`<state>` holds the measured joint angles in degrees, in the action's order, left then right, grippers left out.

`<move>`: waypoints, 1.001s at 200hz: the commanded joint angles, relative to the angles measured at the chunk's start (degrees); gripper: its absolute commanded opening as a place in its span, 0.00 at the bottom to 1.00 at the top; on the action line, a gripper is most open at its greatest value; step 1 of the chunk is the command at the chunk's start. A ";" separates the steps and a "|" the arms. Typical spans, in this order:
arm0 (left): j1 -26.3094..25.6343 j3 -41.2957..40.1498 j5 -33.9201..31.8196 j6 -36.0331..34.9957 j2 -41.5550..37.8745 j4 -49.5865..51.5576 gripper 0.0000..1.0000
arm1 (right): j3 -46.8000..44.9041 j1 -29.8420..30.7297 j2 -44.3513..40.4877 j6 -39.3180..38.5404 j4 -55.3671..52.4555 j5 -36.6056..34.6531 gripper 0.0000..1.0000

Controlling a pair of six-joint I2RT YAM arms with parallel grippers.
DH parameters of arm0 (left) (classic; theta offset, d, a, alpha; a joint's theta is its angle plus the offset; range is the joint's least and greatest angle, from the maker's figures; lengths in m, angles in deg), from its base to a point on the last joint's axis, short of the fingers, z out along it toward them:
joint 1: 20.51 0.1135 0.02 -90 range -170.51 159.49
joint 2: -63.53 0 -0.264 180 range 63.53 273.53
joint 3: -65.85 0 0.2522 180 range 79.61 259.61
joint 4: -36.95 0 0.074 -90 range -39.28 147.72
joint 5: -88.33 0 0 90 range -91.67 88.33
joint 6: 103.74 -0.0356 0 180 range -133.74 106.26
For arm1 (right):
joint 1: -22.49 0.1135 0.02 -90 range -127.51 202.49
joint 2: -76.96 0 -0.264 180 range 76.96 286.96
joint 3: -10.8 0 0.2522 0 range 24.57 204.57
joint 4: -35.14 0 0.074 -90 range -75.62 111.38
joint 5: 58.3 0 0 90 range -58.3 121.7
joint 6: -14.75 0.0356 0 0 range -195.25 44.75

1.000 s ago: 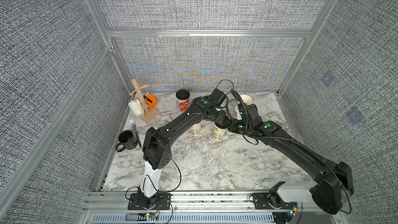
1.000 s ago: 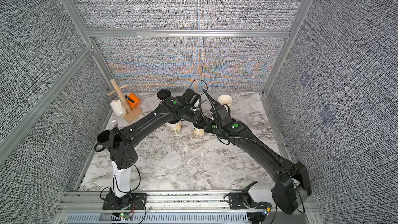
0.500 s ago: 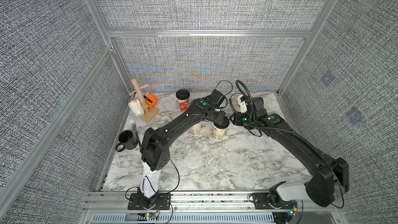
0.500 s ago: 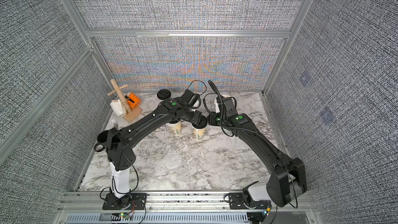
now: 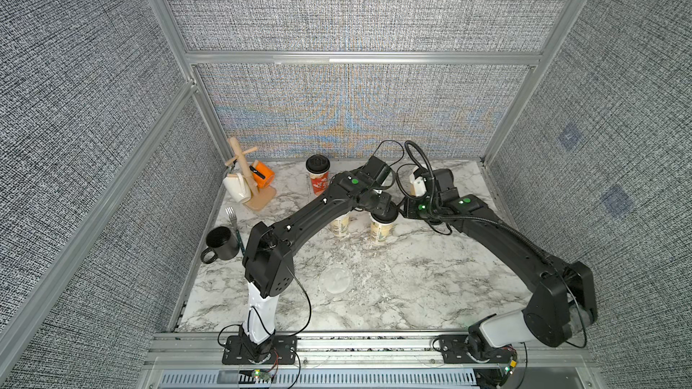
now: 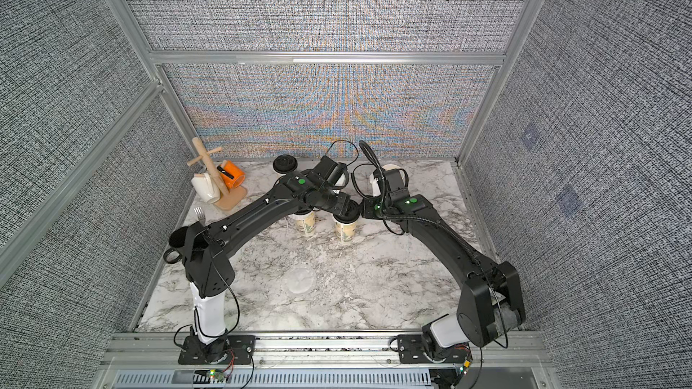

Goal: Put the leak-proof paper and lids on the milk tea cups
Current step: Secure the cup lid on the cup.

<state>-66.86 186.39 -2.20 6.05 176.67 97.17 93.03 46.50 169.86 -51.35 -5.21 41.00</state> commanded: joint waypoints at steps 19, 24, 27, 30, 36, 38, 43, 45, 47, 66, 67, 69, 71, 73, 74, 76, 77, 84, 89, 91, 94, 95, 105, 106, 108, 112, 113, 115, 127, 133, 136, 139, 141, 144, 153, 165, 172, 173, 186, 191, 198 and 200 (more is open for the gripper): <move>-0.06 -1.65 -0.84 -1.07 1.20 8.67 0.60 | -2.94 0.27 1.88 0.61 2.54 1.56 0.36; -0.06 -1.80 -0.87 -1.05 1.20 8.68 0.60 | -3.41 0.25 1.99 0.83 2.56 1.45 0.36; -0.06 -1.89 -0.87 -1.02 1.20 8.61 0.60 | -3.66 0.25 1.94 0.88 2.59 1.38 0.36; -0.06 -2.01 -0.94 -1.01 1.20 8.57 0.60 | -3.87 0.25 1.93 1.00 2.59 1.32 0.36; -0.06 -2.13 -0.91 -1.04 1.20 8.56 0.60 | -4.29 0.25 1.86 1.12 2.61 1.20 0.36; -0.06 -2.13 -0.88 -1.04 1.20 8.56 0.60 | -4.37 0.25 1.82 1.10 2.71 1.17 0.36; -0.06 -2.31 -0.91 -1.11 1.20 8.56 0.60 | -4.60 0.25 1.58 1.22 2.76 1.23 0.35; -0.06 -2.29 -0.88 -1.06 1.20 8.56 0.60 | -4.64 0.31 1.45 1.28 2.83 1.24 0.35; -0.06 -2.33 -0.87 -1.07 1.20 8.56 0.60 | -4.65 0.26 1.33 1.29 2.85 1.25 0.35; -0.06 -2.81 -1.08 -1.07 1.18 8.31 0.60 | -3.80 0.26 -0.43 1.35 3.08 1.46 0.35; -0.06 -2.81 -1.06 -1.03 1.15 8.30 0.60 | -3.70 0.25 -0.57 1.33 3.10 1.53 0.35; -0.06 -2.87 -1.09 -1.06 1.19 8.34 0.60 | -3.54 0.27 -0.80 1.26 3.12 1.58 0.35; -0.10 -2.89 -1.17 -1.07 1.20 8.27 0.60 | -3.35 0.25 -1.06 1.24 3.12 1.55 0.35; -0.11 -2.89 -1.14 -1.00 1.20 8.22 0.60 | -3.12 0.32 -1.23 1.22 3.19 1.63 0.35; -0.09 -2.89 -1.14 -0.99 1.20 8.22 0.60 | -3.06 0.28 -1.32 1.18 3.20 1.70 0.35; -0.09 -2.90 -1.14 -0.99 1.20 8.21 0.60 | -2.83 0.28 -1.61 1.11 3.27 1.69 0.35; -0.07 -2.90 -1.13 -0.98 1.20 8.21 0.60 | -2.73 0.31 -1.73 1.09 3.33 1.73 0.35; -0.06 -2.94 -1.18 -0.96 1.20 8.21 0.60 | -1.95 0.27 -2.51 0.88 3.46 2.13 0.35; -0.06 -2.98 -1.14 -0.97 1.20 8.17 0.60 | -1.42 0.21 -3.17 0.73 3.62 2.49 0.35; -0.06 -2.98 -1.13 -0.98 1.20 8.14 0.60 | -1.23 0.28 -3.36 0.67 3.64 2.68 0.35; -0.06 -3.05 -1.08 -0.96 1.20 8.06 0.60 | -0.89 0.26 -3.71 0.51 3.73 2.89 0.35; -0.06 -3.10 -1.11 -0.93 1.20 8.05 0.60 | -0.80 0.26 -3.79 0.48 3.73 2.99 0.35; -0.06 -3.16 -0.99 -0.82 1.20 7.88 0.60 | 0.09 0.42 -4.73 0.18 4.09 4.04 0.35; -0.06 -3.16 -0.98 -0.81 1.20 7.87 0.60 | 0.18 0.42 -4.78 0.18 4.13 4.18 0.35; -0.06 -3.16 -0.92 -0.83 1.20 7.86 0.60 | 0.29 0.40 -4.98 0.12 4.19 4.40 0.35; -0.06 -3.21 -0.93 -0.74 1.20 7.86 0.60 | 0.57 0.42 -5.20 0.09 4.34 4.87 0.35; -0.06 -3.18 -0.94 -0.77 1.20 7.82 0.60 | 0.64 0.42 -5.24 0.09 4.34 4.95 0.35; -0.06 -3.17 -0.89 -0.78 1.20 7.78 0.60 | 0.80 0.47 -5.35 0.09 4.35 5.18 0.35; -0.06 -3.32 -0.82 -0.77 1.20 7.68 0.60 | 1.55 0.80 -5.39 0.09 4.19 5.93 0.35; -0.07 -3.33 -0.86 -0.75 -0.31 7.64 0.60 | 1.87 1.08 -5.11 0.09 4.09 6.17 0.35; -0.06 -3.33 -0.79 -0.72 -0.30 7.63 0.60 | 1.99 1.18 -4.93 0.05 4.01 6.23 0.35; -0.06 -3.38 -0.81 -0.74 -0.44 7.60 0.60 | 2.08 1.32 -4.78 0.09 3.99 6.25 0.35; -0.04 -3.41 -0.79 -0.72 -0.41 7.60 0.60 | 2.10 1.46 -4.65 0.09 3.93 6.26 0.35; -0.06 -3.42 -0.78 -0.76 -0.50 7.61 0.60 | 2.11 1.56 -4.46 0.14 3.92 6.26 0.35; -0.08 -3.56 -0.85 -0.80 -0.61 7.51 0.60 | 2.11 1.84 -3.86 0.33 3.76 6.02 0.36; -0.06 -3.69 -0.85 -0.76 -0.75 7.51 0.60 | 1.73 1.97 -2.99 0.80 3.69 5.38 0.36; -0.06 -3.78 -0.79 -0.80 -0.85 7.51 0.60 | 1.36 1.98 -2.52 1.10 3.74 4.91 0.36; -0.06 -3.82 -0.83 -0.76 -0.88 7.51 0.60 | 1.29 1.95 -2.49 1.12 3.74 4.88 0.36; -0.06 -4.02 -1.02 -0.73 -1.11 7.46 0.60 | 0.46 2.08 -1.81 1.57 4.19 4.42 0.36; -0.06 -4.06 -1.03 -0.78 -1.16 7.44 0.59 | 0.16 2.03 -1.62 1.72 4.57 4.41 0.36; -0.06 -4.25 -1.12 -0.87 -1.37 7.42 0.60 | -0.23 2.06 -1.21 1.83 4.89 4.32 0.36; -0.06 -4.24 -1.13 -0.82 -1.35 7.42 0.60 | -0.30 2.02 -1.14 1.85 5.02 4.30 0.36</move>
<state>-66.90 183.18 -2.20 6.67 174.92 93.85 93.56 48.41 167.76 -50.19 -2.32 45.64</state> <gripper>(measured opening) 0.596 0.356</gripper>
